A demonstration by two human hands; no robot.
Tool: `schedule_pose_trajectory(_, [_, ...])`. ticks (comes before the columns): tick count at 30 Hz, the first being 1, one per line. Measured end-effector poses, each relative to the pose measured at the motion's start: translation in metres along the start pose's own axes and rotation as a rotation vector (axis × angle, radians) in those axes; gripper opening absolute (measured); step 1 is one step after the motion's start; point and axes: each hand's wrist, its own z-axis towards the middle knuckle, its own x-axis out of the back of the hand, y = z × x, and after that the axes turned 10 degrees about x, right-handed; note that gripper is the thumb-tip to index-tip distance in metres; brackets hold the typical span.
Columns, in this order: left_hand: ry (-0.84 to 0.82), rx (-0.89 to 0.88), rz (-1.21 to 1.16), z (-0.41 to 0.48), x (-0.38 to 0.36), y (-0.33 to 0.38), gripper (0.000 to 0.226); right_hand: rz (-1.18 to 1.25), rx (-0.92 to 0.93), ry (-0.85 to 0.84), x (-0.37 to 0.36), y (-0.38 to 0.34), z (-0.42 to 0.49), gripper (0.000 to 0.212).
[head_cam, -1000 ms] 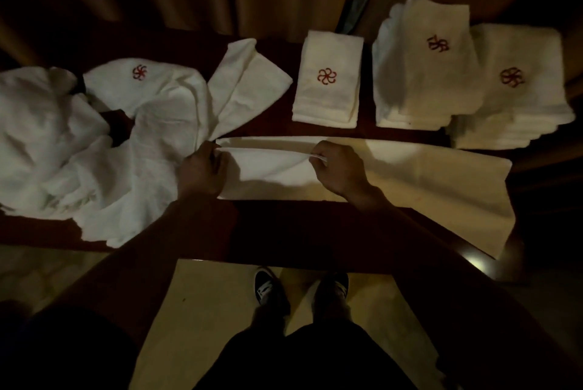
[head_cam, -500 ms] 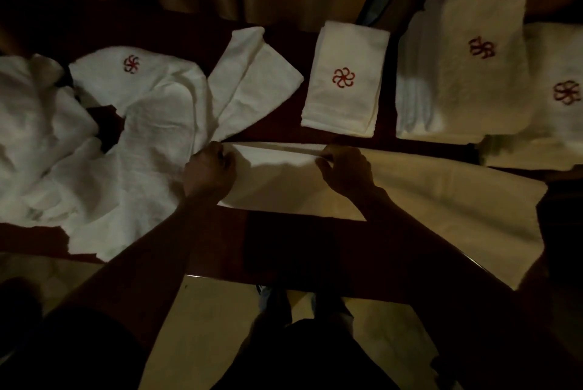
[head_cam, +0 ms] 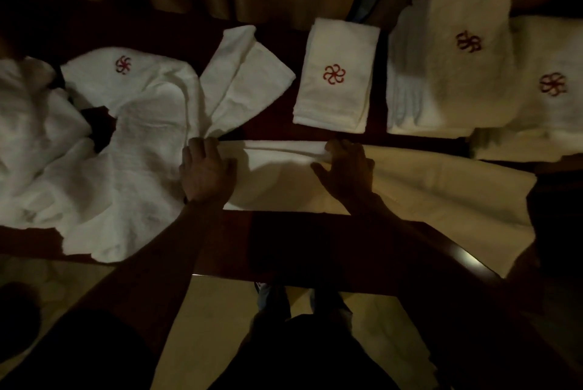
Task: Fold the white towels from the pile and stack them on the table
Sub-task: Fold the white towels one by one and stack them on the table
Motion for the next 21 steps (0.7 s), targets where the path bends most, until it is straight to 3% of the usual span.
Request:
schedule_pose_trajectory(5, [0.056, -0.191, 0.037, -0.020, -0.005, 0.035, 0.059, 0.072, -0.010, 0.030, 0.016, 0.025, -0.025, 0.053])
schedule_pose_trajectory(12, [-0.113, -0.519, -0.058, -0.068, -0.024, 0.120, 0.050, 0.110, -0.120, 0.114, 0.036, 0.095, -0.088, 0.055])
schedule_pose_trajectory(16, [-0.121, -0.720, -0.066, -0.111, -0.049, 0.169, 0.049, 0.130, -0.207, 0.142, 0.048, 0.151, -0.133, 0.055])
schedule_pose_trajectory(21, [-0.230, -0.850, -0.073, -0.153, -0.075, 0.220, 0.043, 0.121, -0.312, 0.123, 0.054, 0.214, -0.179, 0.057])
